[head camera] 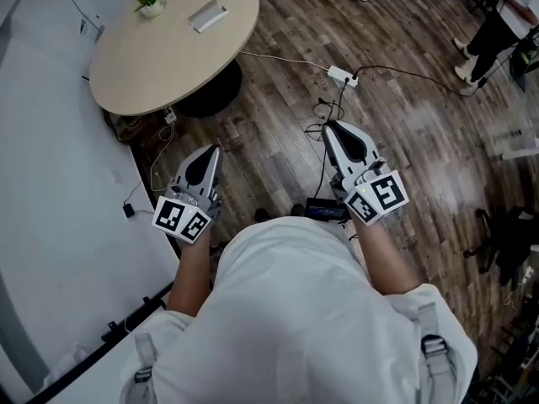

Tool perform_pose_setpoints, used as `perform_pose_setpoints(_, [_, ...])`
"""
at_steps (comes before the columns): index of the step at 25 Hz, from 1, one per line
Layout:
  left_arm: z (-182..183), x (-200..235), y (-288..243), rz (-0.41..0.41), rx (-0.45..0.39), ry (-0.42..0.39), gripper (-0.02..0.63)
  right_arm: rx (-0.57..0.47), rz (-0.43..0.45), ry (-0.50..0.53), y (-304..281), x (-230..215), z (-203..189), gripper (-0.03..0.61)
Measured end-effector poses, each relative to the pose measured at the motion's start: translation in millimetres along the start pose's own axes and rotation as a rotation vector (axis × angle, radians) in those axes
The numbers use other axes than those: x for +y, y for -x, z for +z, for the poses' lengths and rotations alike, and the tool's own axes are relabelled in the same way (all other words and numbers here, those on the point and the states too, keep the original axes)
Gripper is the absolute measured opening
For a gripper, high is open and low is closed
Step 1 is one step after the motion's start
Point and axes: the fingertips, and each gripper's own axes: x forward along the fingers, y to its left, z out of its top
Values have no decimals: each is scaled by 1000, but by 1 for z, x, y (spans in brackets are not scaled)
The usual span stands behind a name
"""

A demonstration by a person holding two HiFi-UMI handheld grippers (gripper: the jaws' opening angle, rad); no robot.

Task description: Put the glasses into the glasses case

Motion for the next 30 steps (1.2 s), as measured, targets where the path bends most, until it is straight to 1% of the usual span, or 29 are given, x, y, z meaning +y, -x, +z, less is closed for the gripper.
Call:
perform_pose_setpoints(5, [-4, -7, -4, 11, 1, 12, 14, -2, 18, -16, 3, -12, -3, 43])
perform_pose_setpoints(8, [-10, -9, -13, 21, -9, 44, 14, 5, 28, -23, 7, -24, -7, 43])
perform_pose_setpoints(11, [-25, -3, -16, 58, 17, 63, 14, 15, 18, -43, 14, -35, -17, 43])
perform_pose_setpoints(13, [-27, -1, -15, 79, 25, 67, 14, 24, 8, -56, 21, -41, -21, 43])
perform_pose_setpoints(18, [-29, 3, -22, 85, 43, 72, 14, 66, -27, -90, 24, -64, -37, 43])
perform_pose_setpoints(22, [-40, 13, -36, 77, 64, 98, 14, 85, -26, -93, 8, -73, -45, 43])
perform_pose_setpoints(25, [-45, 27, -53, 63, 55, 109, 14, 104, -1, -76, -16, -76, -47, 43])
perform_pose_setpoints(30, [-44, 62, -90, 52, 35, 134, 13, 115, 39, -39, -64, -87, -37, 43])
